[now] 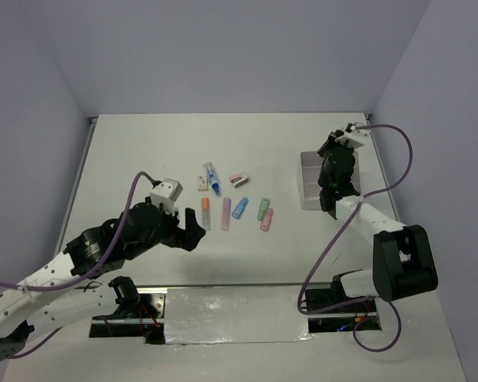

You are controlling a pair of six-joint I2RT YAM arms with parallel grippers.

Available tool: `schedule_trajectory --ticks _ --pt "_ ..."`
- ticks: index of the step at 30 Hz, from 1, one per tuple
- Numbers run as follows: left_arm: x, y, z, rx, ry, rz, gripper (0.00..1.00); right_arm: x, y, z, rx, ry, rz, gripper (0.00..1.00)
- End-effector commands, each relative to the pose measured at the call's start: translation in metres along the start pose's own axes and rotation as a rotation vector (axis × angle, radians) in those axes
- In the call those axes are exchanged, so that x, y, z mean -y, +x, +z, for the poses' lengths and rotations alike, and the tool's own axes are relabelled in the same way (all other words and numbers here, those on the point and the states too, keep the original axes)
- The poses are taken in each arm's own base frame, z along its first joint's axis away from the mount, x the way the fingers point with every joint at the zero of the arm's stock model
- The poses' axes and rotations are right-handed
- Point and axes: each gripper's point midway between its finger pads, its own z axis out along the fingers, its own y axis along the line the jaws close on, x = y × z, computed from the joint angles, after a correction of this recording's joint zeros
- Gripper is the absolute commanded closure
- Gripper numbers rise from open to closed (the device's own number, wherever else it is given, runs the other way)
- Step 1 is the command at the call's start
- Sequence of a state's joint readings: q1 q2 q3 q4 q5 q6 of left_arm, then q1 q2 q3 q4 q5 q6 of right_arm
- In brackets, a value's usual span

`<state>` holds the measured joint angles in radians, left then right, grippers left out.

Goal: Sort the stationery into containers
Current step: Place the pen in the storage box, then pick up the stationery from the center of the board.

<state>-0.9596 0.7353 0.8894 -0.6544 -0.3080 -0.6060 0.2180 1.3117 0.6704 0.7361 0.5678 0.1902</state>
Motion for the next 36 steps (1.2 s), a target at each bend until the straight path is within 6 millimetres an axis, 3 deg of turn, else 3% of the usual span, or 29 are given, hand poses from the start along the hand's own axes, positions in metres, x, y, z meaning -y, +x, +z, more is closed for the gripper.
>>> schedule_trajectory --ticks 1,7,11,12,14,16,19,21,22,23,25,26,27,28,32,36 --pt "0.008 -0.003 -0.011 0.027 0.068 -0.009 0.01 -0.018 -0.032 0.02 0.094 -0.065 0.063 1.0" --pt "0.003 -0.011 -0.021 0.074 0.051 -0.024 0.01 -0.018 0.004 0.016 0.008 -0.102 0.055 0.97" --pt "-0.012 -0.021 -0.033 0.093 -0.034 -0.031 0.01 -0.016 0.024 0.01 -0.046 -0.117 0.049 0.67" --pt "-0.017 -0.023 -0.036 0.096 -0.061 -0.029 0.01 -0.015 0.028 0.007 -0.059 -0.119 0.041 0.49" --pt "-0.034 -0.029 -0.046 0.115 -0.142 -0.014 0.01 -0.014 0.025 0.003 -0.064 -0.118 0.059 0.38" --pt "-0.045 -0.036 -0.054 0.139 -0.196 -0.003 0.01 -0.011 0.026 0.0 -0.088 -0.105 0.059 0.37" --pt "-0.067 -0.04 -0.062 0.185 -0.301 0.006 0.01 -0.015 0.004 -0.01 -0.098 -0.111 0.106 0.34" --pt "-0.08 -0.042 -0.065 0.244 -0.358 -0.044 0.01 -0.021 -0.004 -0.019 -0.136 -0.127 0.124 0.33" --pt "-0.082 -0.039 -0.063 0.25 -0.366 -0.059 0.01 -0.027 -0.013 -0.028 -0.143 -0.135 0.135 0.22" --pt "-0.083 -0.038 -0.064 0.248 -0.369 -0.064 0.01 -0.029 -0.014 -0.032 -0.169 -0.13 0.14 0.18" --pt "-0.09 -0.039 -0.067 0.267 -0.403 -0.091 0.01 -0.042 0.0 -0.052 -0.299 -0.132 0.127 0.15" --pt "-0.094 -0.039 -0.069 0.273 -0.422 -0.096 0.01 -0.054 -0.003 -0.057 -0.336 -0.146 0.13 0.14" --pt "-0.094 -0.038 -0.068 0.27 -0.424 -0.098 0.01 -0.048 0.028 -0.072 -0.465 -0.106 0.072 0.13" --pt "-0.094 -0.037 -0.067 0.265 -0.421 -0.088 0.01 -0.063 0.044 -0.092 -0.533 -0.126 0.032 0.12" --pt "-0.087 -0.033 -0.054 0.221 -0.407 -0.053 0.01 -0.06 0.116 -0.15 -0.754 -0.02 -0.102 0.12" --pt "-0.083 -0.029 -0.043 0.175 -0.409 -0.022 0.01 -0.052 0.168 -0.177 -0.877 0.011 -0.169 0.27"
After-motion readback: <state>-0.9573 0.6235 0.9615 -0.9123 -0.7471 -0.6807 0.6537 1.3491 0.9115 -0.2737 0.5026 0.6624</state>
